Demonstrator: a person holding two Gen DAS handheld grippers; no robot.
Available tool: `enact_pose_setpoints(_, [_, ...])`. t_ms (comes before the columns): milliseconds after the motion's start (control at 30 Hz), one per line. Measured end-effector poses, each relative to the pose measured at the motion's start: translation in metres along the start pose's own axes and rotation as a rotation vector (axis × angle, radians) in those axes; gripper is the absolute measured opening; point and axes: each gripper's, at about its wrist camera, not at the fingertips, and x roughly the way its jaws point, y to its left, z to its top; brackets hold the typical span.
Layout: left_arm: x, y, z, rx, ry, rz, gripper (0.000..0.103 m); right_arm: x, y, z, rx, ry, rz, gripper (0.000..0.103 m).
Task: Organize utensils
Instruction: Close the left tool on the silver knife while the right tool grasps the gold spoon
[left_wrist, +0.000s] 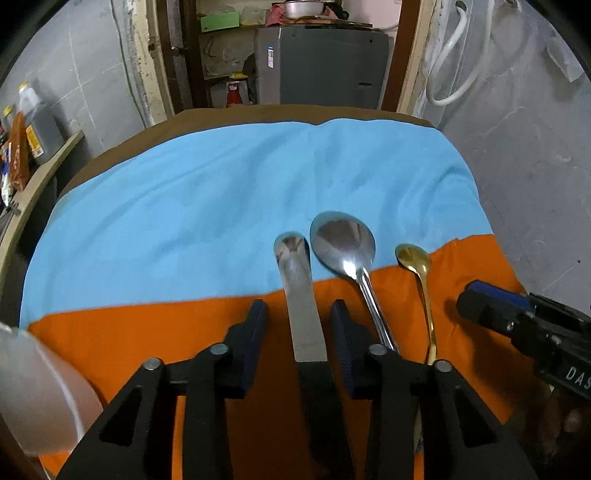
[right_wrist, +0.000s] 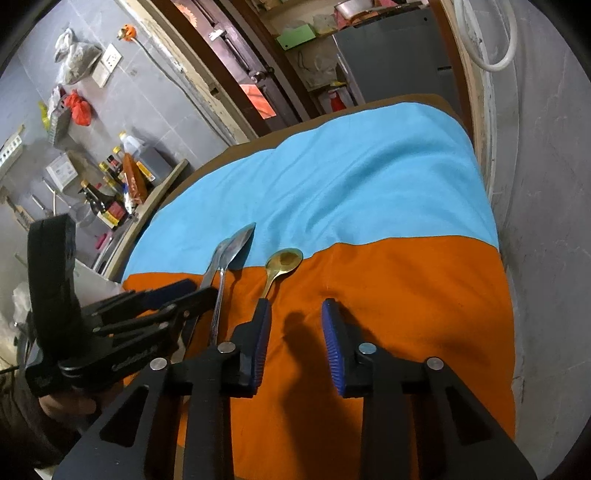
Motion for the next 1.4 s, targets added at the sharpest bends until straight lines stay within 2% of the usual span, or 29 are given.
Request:
enact_pose_setpoints(100, [0.002, 0.003, 0.003, 0.022, 0.009, -0.009, 0.017, 0.007, 0.003, 0.004, -0.007, 0.019, 0.010, 0.019])
enact_pose_setpoints(233, [0.004, 0.006, 0.005, 0.029, 0.016, -0.018, 0.015, 0.015, 0.007, 0.010, -0.014, 0.046, 0.031, 0.018])
enact_pose_setpoints(467, [-0.007, 0.017, -0.005, -0.053, 0.046, -0.014, 0.013, 0.034, 0.020, 0.023, -0.023, 0.093, 0.036, 0.018])
enact_pose_setpoints(633, [-0.011, 0.017, -0.005, -0.008, 0.098, -0.027, 0.014, 0.041, 0.027, 0.028, -0.018, 0.116, -0.005, 0.017])
enact_pose_setpoints(767, [-0.008, 0.009, 0.001, 0.029, 0.132, 0.009, 0.014, 0.044, 0.035, 0.029, -0.046, 0.138, -0.068, 0.016])
enact_pose_setpoints(900, [-0.007, 0.002, 0.003, 0.044, 0.134, 0.046, 0.012, 0.049, 0.043, 0.031, -0.056, 0.144, -0.153, 0.007])
enact_pose_setpoints(1000, [-0.009, 0.012, 0.001, -0.028, 0.105, -0.012, 0.012, 0.047, 0.041, 0.031, -0.029, 0.129, -0.156, 0.003])
enact_pose_setpoints(1067, [-0.023, 0.022, -0.007, -0.094, 0.044, -0.064, 0.012, 0.035, 0.033, 0.026, 0.033, 0.069, -0.086, 0.001])
enact_pose_setpoints(1100, [-0.031, 0.025, -0.011, -0.107, 0.008, -0.076, 0.012, 0.027, 0.032, 0.022, 0.042, 0.040, -0.080, 0.001])
enact_pose_setpoints(1167, [-0.048, 0.027, -0.023, -0.117, -0.061, -0.080, 0.012, 0.011, 0.032, 0.015, 0.050, -0.023, -0.037, 0.001])
enact_pose_setpoints(1400, [-0.086, 0.020, -0.052, -0.118, -0.209, -0.073, 0.012, -0.020, 0.045, -0.009, 0.020, -0.133, -0.014, 0.000])
